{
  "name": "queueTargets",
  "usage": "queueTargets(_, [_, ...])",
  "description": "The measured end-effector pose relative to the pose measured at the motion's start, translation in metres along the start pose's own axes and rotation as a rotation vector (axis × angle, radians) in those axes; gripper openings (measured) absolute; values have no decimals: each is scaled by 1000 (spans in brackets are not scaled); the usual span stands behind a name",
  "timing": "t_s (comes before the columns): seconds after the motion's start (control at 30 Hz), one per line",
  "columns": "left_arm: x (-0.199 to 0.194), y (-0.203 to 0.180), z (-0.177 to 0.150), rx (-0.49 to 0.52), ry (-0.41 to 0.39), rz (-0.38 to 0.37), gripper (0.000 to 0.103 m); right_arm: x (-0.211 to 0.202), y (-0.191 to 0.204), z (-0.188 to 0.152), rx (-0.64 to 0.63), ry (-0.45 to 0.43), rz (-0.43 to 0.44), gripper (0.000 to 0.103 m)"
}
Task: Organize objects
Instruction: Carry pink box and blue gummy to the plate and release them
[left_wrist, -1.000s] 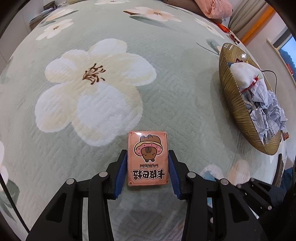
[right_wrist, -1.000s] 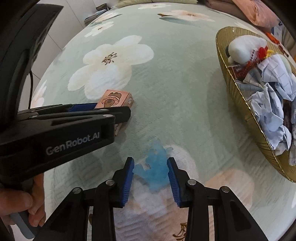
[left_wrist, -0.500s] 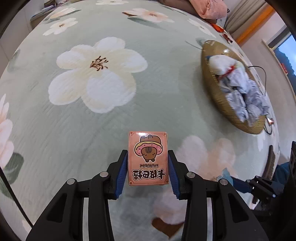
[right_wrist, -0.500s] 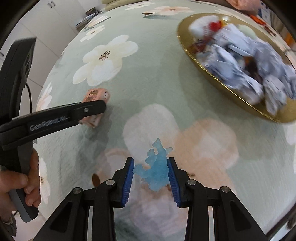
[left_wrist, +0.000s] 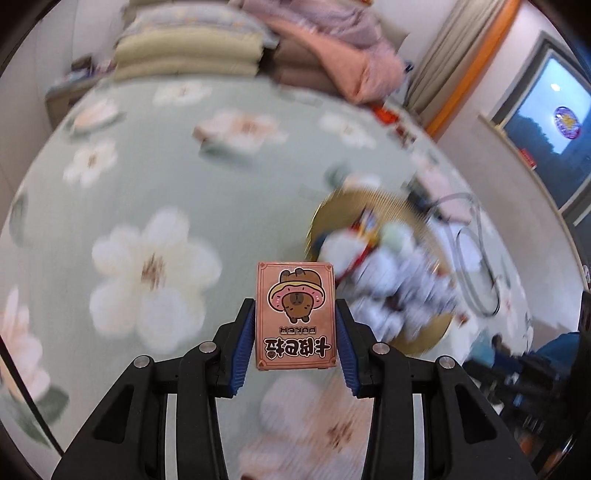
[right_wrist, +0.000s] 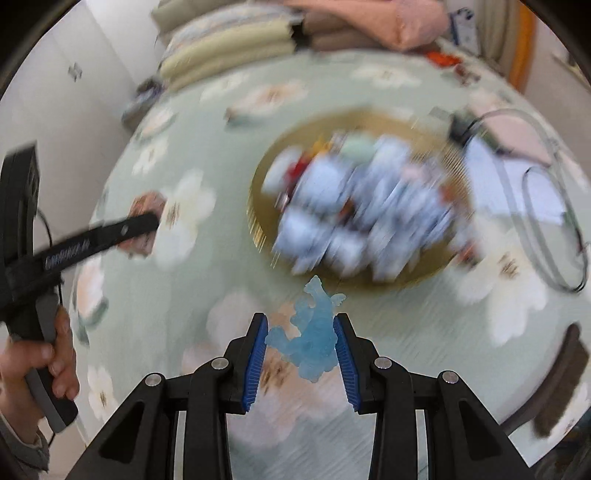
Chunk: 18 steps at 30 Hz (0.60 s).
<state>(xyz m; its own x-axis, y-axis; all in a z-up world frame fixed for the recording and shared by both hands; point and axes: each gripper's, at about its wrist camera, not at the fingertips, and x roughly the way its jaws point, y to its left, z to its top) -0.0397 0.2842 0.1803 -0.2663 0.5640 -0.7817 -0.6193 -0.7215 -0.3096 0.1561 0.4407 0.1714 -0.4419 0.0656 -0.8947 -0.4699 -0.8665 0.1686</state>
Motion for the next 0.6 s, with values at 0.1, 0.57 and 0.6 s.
queueTargets(0.1, [-6,-15,19,10,-68,-25,38,-27,-22,30,32,-123,-43,36])
queueTargets(0.57, [34,-85,59,80,-99,-129,38,-54,-82,127,154,-334,-2,36])
queueTargets(0.6, [39,-88,60,84,-91,-130,38,-53,-80,130,129,-336,-30,36])
